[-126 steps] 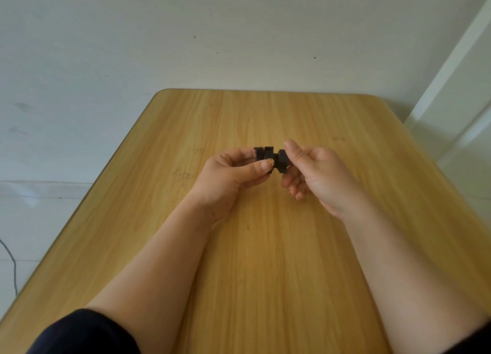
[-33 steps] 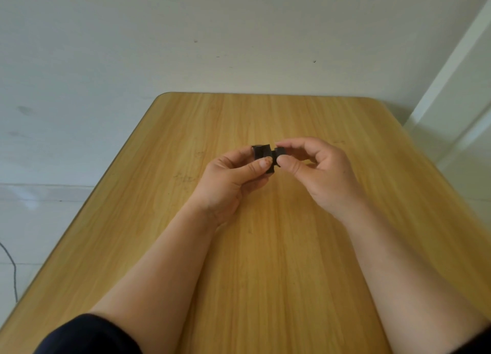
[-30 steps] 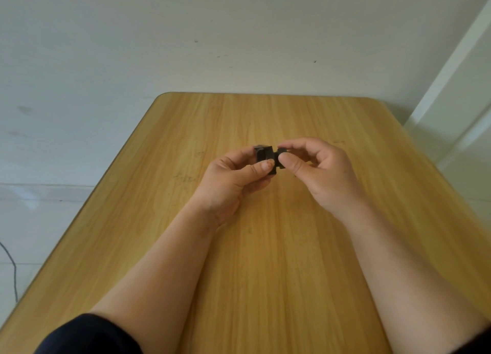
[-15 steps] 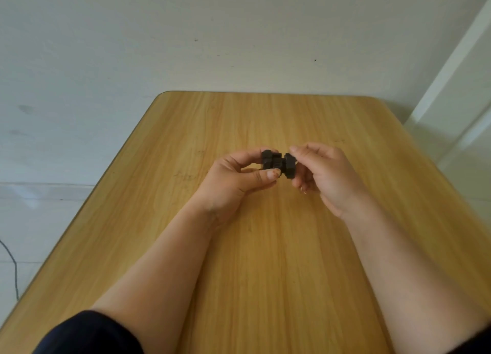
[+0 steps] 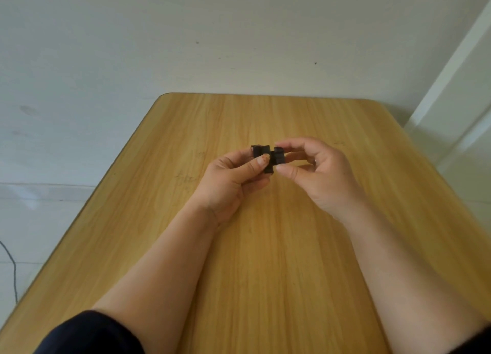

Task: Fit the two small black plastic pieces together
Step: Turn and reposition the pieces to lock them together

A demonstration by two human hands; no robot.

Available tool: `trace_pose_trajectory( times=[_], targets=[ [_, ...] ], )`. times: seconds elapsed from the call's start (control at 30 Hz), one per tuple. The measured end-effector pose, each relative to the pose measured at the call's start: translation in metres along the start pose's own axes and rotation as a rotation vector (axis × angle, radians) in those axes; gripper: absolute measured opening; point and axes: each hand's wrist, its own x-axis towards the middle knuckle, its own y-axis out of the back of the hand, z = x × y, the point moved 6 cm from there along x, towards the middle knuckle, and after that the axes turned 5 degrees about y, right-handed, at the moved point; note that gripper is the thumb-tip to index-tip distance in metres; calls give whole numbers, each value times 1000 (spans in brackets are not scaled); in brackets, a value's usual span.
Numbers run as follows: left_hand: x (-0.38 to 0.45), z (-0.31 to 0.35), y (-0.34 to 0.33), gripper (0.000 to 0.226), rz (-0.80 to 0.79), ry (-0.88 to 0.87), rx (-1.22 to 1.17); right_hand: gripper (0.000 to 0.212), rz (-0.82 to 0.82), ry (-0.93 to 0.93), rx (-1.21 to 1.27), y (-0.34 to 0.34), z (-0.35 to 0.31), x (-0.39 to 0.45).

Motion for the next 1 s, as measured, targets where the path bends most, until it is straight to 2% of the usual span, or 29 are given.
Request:
trace_pose_trajectory(
  times=[0.37, 0.47, 0.77, 0.83, 0.9, 1.0],
  targets=[
    [-1, 0, -3, 33, -26, -32, 20, 7, 32, -50, 45, 6, 1, 0],
    [0, 0, -4, 31, -39, -41, 43, 16, 47, -70, 57, 7, 3, -1],
    [-2, 2, -11, 27, -142, -84, 92, 12, 18, -253, 195, 4, 16, -1],
    [-1, 1, -9, 29, -124, -76, 90, 12, -1, -282, 224, 2, 18, -1],
    [0, 0, -4, 29, -65, -45, 49, 16, 18, -249, 207, 4, 16, -1],
    [2, -1, 3, 26, -2, -9, -10, 28, 72, -67, 90, 9, 4, 0]
  ],
)
